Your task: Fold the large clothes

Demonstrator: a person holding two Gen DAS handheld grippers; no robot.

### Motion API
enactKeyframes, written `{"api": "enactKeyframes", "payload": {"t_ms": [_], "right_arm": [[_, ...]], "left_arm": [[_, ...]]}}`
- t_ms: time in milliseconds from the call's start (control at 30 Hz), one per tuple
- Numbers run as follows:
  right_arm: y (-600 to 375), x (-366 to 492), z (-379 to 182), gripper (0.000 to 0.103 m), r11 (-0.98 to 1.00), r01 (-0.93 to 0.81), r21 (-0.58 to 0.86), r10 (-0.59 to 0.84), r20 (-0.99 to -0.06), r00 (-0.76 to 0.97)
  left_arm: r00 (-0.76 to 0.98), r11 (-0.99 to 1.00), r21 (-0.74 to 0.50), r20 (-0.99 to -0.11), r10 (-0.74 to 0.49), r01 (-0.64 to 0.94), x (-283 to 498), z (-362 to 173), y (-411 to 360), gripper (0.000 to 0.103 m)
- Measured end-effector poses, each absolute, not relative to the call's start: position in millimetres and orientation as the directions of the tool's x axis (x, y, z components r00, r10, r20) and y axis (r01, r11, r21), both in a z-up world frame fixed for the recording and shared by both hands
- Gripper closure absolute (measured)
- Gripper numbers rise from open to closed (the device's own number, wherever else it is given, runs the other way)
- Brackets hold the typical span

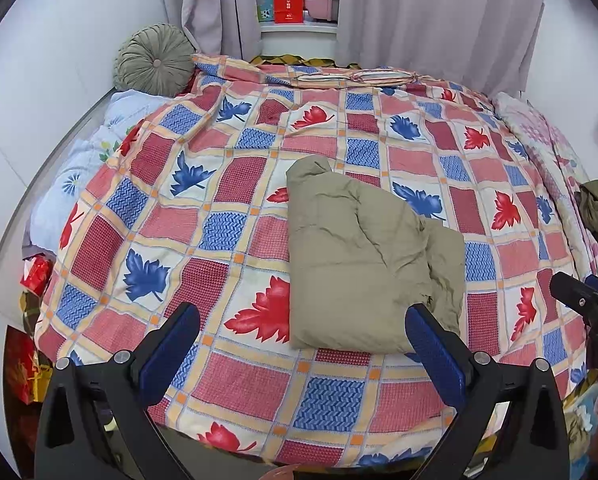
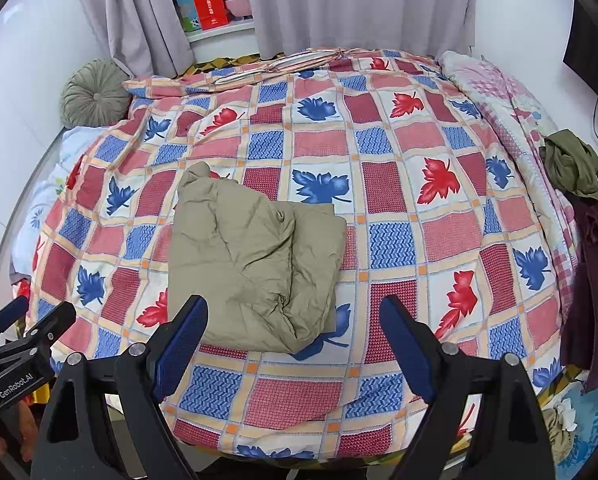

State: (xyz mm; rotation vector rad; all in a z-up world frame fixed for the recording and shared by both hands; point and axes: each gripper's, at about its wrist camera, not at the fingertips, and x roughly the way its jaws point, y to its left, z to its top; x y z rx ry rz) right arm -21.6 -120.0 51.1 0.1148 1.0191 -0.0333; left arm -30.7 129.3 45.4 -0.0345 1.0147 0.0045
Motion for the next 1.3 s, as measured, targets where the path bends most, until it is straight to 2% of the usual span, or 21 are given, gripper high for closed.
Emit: {"api": "enactKeyframes", "payload": {"t_ms": [1300], "right_arm": [[-123.2,-17.1,52.4,0.014,0.994,0.075,0.08,0.03,-0.854,0.52]], "left_arm": [[0.524,0.999,-0.028,-0.851,-0.013,-0.021,-28.6,45.7,129.6,0.0]]}}
